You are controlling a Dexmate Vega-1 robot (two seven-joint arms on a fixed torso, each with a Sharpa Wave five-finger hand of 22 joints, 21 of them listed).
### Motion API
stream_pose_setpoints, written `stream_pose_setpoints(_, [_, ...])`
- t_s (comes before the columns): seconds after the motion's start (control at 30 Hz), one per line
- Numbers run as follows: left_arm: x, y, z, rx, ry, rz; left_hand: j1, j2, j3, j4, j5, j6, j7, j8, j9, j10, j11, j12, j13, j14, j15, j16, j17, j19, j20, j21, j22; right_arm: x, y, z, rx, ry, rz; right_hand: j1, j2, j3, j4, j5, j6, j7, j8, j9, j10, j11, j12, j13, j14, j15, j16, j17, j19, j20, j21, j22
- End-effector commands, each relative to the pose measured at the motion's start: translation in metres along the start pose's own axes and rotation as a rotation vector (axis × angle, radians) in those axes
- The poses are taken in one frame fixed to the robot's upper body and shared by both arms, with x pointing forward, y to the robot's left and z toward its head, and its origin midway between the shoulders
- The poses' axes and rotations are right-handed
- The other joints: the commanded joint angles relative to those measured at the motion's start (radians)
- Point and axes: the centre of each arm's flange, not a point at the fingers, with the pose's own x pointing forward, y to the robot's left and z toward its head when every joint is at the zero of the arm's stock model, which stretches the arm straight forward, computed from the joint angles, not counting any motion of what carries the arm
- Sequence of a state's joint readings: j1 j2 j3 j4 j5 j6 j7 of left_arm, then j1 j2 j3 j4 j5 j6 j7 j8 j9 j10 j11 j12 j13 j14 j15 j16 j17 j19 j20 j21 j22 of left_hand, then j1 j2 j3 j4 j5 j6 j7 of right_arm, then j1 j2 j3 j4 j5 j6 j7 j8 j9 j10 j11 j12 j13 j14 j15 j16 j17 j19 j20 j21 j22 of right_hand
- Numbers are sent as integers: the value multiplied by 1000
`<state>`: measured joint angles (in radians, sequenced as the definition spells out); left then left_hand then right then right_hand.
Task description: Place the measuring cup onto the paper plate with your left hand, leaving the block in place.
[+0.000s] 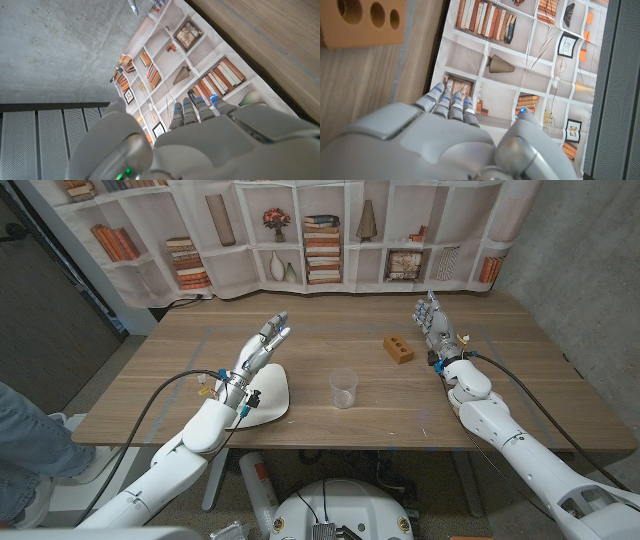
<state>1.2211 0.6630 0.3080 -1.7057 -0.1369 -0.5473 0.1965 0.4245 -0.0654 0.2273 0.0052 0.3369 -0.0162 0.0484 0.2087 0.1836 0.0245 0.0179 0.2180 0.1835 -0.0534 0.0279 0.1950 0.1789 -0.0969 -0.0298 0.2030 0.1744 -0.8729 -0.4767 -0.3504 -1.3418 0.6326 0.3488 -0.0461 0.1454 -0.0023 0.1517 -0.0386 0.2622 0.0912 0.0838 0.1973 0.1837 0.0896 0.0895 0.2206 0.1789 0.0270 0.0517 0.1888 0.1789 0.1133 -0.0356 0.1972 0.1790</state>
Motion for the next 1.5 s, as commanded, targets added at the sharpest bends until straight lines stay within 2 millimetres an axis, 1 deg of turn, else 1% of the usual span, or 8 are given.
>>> stream_pose_setpoints(0.03, [-4,-7,1,33,0,-18,16,-7,-1,-10,5,-9,11,-7,4,-4,10,-4,5,-7,11,-6,3,-1,8,-2,4,0,0,-3,9,-1,-4,10,-1,1,-4,-3,5,-6,3,4,12,-2,2,6,7,1,2,6,7,-8,6,5])
stream_pose_setpoints(0.23, [-4,-9,2,49,-8,-39,22,-17,-6,-16,5,-17,14,-10,5,-8,10,-6,6,-11,14,-7,4,-3,12,-3,4,0,-2,-2,8,-6,-9,10,-1,0,-4,-4,6,-5,3,4,13,-2,1,6,7,2,1,6,7,-8,6,5])
stream_pose_setpoints(0.37, [-3,-10,3,66,-17,-64,26,-35,-16,-23,5,-31,16,-14,5,-22,16,-12,7,-21,19,-10,4,-12,19,-7,4,0,-3,-1,9,-9,-11,10,-1,-1,-4,-4,6,-4,3,4,13,-1,1,6,8,2,1,6,7,-8,5,5])
stream_pose_setpoints(0.7, [-4,-16,8,106,-22,-84,32,-57,-29,-33,8,-52,20,-20,5,-39,15,-17,7,-32,25,-12,5,-20,27,-9,4,3,-4,1,9,-17,-10,10,-1,-2,-5,-5,7,-5,2,4,14,-1,0,6,8,2,1,6,7,-8,5,5])
stream_pose_setpoints(0.87, [-5,-19,11,141,-21,-82,35,-62,-32,-35,9,-55,22,-20,6,-40,14,-17,7,-32,26,-11,5,-19,32,-9,4,4,-5,1,11,-17,-10,10,-1,-2,-5,-6,7,-6,2,4,13,-1,0,6,8,2,1,6,7,-8,5,5])
stream_pose_setpoints(1.03, [-7,-21,11,151,-8,-80,39,-68,-36,-39,10,-59,24,-20,6,-41,15,-17,8,-34,30,-11,5,-20,37,-9,4,5,-6,0,13,-13,-12,10,-1,-3,-5,-7,7,-6,2,4,14,-3,0,6,9,2,1,6,6,-7,5,5])
stream_pose_setpoints(1.1, [-7,-21,11,151,-4,-79,41,-71,-38,-41,11,-60,25,-19,6,-45,18,-18,8,-34,31,-11,5,-20,37,-8,4,5,-6,-1,15,-11,-12,10,-1,-3,-5,-7,6,-5,2,4,15,-3,0,6,10,2,1,6,6,-7,5,5])
stream_pose_setpoints(1.5, [-11,-25,15,206,12,-79,54,-83,-47,-52,15,-76,30,-21,7,-55,22,-20,8,-43,43,-12,5,-22,46,-9,4,8,-5,1,18,-18,-7,11,0,-4,-7,-8,6,-7,1,4,18,-2,0,6,12,2,2,6,5,-5,4,5])
